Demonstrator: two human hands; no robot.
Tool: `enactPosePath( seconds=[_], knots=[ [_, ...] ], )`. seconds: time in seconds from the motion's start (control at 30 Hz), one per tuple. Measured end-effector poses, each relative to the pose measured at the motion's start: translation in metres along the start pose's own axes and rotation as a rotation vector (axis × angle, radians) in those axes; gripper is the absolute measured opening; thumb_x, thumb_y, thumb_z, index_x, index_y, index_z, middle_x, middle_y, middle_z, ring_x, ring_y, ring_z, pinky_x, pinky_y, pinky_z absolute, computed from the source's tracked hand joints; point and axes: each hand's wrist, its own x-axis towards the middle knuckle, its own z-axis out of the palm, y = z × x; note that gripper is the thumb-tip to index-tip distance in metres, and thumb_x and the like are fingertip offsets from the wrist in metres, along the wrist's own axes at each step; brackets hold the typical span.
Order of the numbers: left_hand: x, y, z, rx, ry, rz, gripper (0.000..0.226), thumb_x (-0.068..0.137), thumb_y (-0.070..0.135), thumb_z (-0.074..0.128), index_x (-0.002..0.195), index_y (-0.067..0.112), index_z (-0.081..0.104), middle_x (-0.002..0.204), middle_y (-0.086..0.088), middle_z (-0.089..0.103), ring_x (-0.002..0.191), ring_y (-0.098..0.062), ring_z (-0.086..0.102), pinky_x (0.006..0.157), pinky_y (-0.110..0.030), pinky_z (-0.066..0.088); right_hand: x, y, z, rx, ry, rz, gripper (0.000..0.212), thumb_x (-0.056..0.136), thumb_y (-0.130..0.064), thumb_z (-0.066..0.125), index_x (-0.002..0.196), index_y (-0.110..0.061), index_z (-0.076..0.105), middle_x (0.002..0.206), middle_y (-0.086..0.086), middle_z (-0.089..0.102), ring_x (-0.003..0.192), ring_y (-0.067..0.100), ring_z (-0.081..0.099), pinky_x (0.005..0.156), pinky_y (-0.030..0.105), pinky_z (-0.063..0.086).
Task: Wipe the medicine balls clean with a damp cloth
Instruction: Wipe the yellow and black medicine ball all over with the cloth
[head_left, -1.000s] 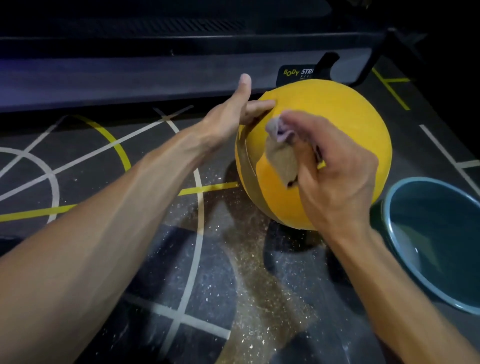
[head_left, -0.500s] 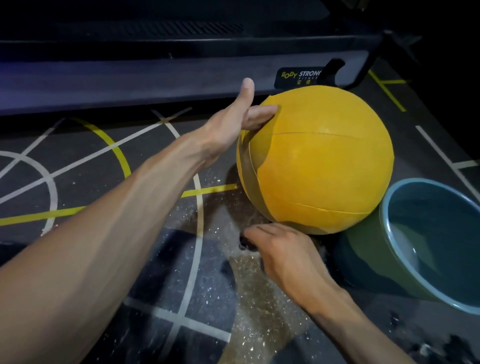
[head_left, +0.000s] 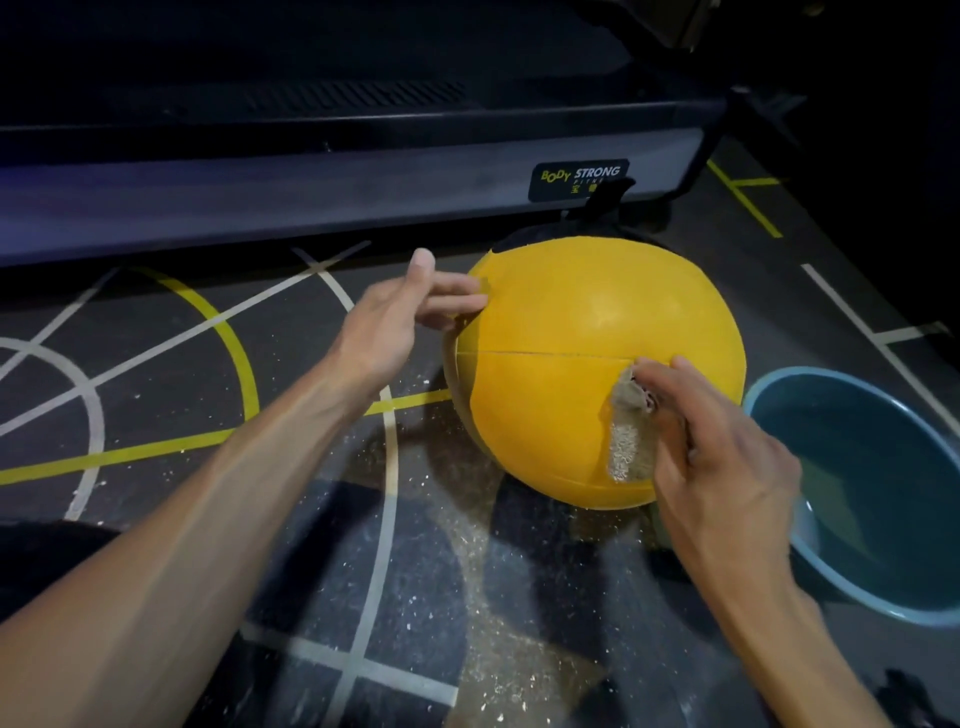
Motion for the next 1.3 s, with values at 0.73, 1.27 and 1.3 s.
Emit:
enactPosePath(
  seconds=[0.73, 1.27, 1.3],
  knots=[
    [0.053, 0.056, 0.051, 0.453, 0.112, 0.304, 0.018, 0.094, 0.045, 0.07, 0.081, 0.033, 0.066, 0.081, 0.017, 0.065, 0.086, -0.007, 0.061, 0.068, -0.029, 0.045, -0.049, -0.003, 0.015, 0.081, -0.086, -0.135, 0.037, 0.094, 0.003, 0.056, 0.123, -0.014, 0.073, 0.136, -0.008, 0.065, 0.14, 0.019, 0.051, 0.1, 0.046, 0.055],
    [0.022, 0.091, 0.044, 0.799, 0.083, 0.305, 0.018, 0.09, 0.05, 0.072, 0.09, 0.033, 0.078, 0.084, 0.009, 0.075, 0.088, -0.019, 0.07, 0.074, -0.036, 0.05, -0.062, 0.005, 0.02, 0.387, -0.155, 0.526, 0.035, 0.095, -0.013, 0.068, 0.116, -0.04, 0.074, 0.099, -0.027, 0.074, 0.085, -0.011, 0.067, 0.071, 0.005, 0.048],
    [0.026, 0.091, 0.04, 0.725, 0.017, 0.27, 0.017, 0.093, 0.047, 0.072, 0.091, 0.031, 0.079, 0.083, 0.01, 0.076, 0.086, -0.012, 0.071, 0.077, -0.035, 0.053, -0.061, 0.004, 0.024, 0.389, -0.148, 0.554, 0.034, 0.096, -0.012, 0.067, 0.118, -0.037, 0.074, 0.097, -0.023, 0.075, 0.082, -0.009, 0.067, 0.068, 0.004, 0.046]
  ],
)
